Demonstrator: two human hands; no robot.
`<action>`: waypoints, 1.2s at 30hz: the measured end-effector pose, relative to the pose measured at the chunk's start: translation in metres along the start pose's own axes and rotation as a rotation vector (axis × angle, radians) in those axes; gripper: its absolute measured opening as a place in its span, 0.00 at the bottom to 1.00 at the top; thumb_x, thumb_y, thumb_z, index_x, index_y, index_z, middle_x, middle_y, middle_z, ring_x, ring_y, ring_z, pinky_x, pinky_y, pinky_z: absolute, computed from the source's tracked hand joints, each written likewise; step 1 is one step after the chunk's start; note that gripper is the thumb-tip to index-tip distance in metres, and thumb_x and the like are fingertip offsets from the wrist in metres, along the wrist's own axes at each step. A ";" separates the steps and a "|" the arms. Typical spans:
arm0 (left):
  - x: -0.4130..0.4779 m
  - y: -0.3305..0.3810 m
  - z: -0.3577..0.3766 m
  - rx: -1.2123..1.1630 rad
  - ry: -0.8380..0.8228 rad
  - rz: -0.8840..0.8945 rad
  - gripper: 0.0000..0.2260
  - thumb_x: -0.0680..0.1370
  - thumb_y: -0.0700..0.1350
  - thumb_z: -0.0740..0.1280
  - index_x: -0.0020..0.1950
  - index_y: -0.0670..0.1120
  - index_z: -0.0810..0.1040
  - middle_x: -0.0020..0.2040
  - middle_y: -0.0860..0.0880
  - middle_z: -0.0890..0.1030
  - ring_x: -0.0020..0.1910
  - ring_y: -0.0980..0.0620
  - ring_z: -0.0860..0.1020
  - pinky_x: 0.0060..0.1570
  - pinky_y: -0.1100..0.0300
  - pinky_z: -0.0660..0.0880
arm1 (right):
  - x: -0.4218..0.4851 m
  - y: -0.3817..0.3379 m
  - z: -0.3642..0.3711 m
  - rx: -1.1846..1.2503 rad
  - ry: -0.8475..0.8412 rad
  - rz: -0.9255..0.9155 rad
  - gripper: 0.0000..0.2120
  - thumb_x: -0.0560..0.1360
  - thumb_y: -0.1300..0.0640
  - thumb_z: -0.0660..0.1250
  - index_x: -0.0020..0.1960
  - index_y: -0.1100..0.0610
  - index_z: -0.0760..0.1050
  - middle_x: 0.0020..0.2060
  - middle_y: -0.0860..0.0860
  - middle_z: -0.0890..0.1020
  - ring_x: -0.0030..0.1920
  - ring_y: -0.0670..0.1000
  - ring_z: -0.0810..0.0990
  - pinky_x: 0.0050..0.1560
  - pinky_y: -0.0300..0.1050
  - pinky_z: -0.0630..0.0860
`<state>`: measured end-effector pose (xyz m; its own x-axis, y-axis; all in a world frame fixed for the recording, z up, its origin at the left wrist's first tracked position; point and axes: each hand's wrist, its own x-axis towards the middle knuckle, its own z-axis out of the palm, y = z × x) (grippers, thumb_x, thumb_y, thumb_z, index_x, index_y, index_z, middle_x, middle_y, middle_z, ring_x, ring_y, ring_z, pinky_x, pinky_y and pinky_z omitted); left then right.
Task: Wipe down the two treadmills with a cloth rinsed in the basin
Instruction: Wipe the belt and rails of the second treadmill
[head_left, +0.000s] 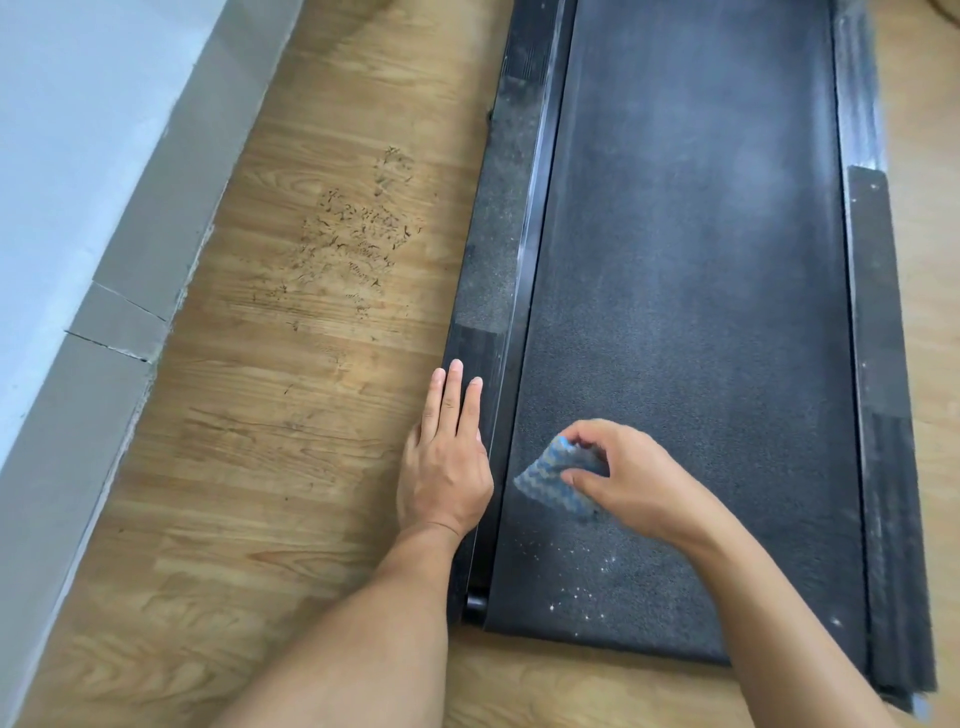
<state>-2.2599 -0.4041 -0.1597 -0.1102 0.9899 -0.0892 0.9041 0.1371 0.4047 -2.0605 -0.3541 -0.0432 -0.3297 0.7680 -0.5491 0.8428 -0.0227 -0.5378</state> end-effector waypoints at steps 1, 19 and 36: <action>0.000 0.000 0.000 -0.001 -0.003 0.001 0.30 0.83 0.43 0.57 0.86 0.49 0.57 0.87 0.51 0.46 0.86 0.52 0.44 0.67 0.51 0.75 | 0.011 -0.001 -0.002 -0.022 0.029 -0.002 0.09 0.78 0.56 0.72 0.54 0.43 0.79 0.45 0.40 0.81 0.44 0.39 0.78 0.43 0.33 0.69; -0.001 -0.002 0.001 0.006 0.005 0.008 0.29 0.83 0.45 0.54 0.86 0.49 0.57 0.87 0.51 0.46 0.86 0.52 0.44 0.67 0.52 0.75 | 0.128 0.010 0.075 -0.292 0.490 0.017 0.36 0.86 0.41 0.49 0.85 0.60 0.44 0.85 0.58 0.44 0.85 0.58 0.41 0.84 0.56 0.43; -0.002 -0.003 -0.002 0.021 -0.014 -0.002 0.29 0.83 0.45 0.53 0.86 0.49 0.56 0.87 0.51 0.45 0.86 0.52 0.44 0.65 0.52 0.76 | 0.022 0.021 0.134 -0.363 0.368 -0.153 0.36 0.71 0.74 0.46 0.80 0.70 0.59 0.81 0.69 0.56 0.81 0.70 0.57 0.77 0.66 0.64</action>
<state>-2.2633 -0.4064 -0.1594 -0.1063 0.9890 -0.1024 0.9125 0.1380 0.3852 -2.1071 -0.4236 -0.1526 -0.3444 0.9202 -0.1863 0.9112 0.2799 -0.3023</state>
